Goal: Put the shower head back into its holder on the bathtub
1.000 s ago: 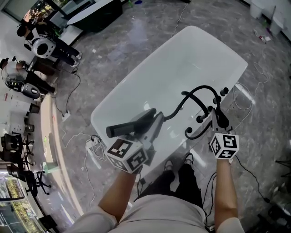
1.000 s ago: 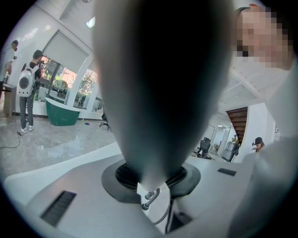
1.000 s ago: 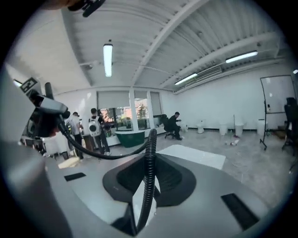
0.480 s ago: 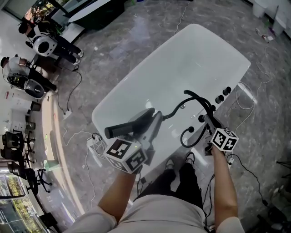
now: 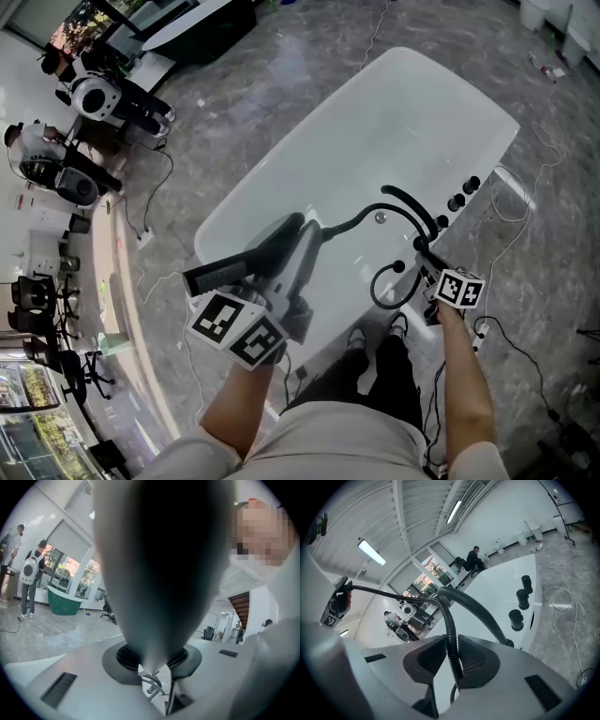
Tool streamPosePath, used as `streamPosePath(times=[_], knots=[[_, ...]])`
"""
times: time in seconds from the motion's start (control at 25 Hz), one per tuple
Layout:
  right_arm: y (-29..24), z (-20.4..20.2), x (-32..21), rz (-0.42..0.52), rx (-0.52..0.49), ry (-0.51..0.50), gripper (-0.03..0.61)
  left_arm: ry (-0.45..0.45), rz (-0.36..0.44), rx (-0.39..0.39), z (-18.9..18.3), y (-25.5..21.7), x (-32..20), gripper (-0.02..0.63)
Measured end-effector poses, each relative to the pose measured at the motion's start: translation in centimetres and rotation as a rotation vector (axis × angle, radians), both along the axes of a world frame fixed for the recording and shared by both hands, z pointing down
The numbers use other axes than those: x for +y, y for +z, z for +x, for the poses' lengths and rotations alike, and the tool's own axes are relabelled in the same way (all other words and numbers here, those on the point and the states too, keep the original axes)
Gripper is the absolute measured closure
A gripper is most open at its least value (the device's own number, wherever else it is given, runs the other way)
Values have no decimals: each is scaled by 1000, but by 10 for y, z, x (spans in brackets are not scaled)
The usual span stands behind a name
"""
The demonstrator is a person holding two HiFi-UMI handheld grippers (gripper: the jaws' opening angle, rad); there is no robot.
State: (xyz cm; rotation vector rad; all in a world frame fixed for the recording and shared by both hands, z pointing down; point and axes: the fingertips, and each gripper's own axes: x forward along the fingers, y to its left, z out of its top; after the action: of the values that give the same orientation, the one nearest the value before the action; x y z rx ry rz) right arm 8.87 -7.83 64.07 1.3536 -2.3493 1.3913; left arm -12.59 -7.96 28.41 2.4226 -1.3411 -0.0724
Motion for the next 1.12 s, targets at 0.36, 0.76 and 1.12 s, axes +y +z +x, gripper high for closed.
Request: streamPosePath(times=[0.36, 0.76, 1.12], knots=[[60, -16, 40, -108, 61, -75, 512, 38, -25, 68, 13, -21, -9, 512], [119, -22, 59, -190, 142, -122, 458, 66, 19, 66, 20, -50, -10, 512], [172, -36, 69, -221, 285, -188, 422, 93, 67, 76, 27, -75, -2, 512]])
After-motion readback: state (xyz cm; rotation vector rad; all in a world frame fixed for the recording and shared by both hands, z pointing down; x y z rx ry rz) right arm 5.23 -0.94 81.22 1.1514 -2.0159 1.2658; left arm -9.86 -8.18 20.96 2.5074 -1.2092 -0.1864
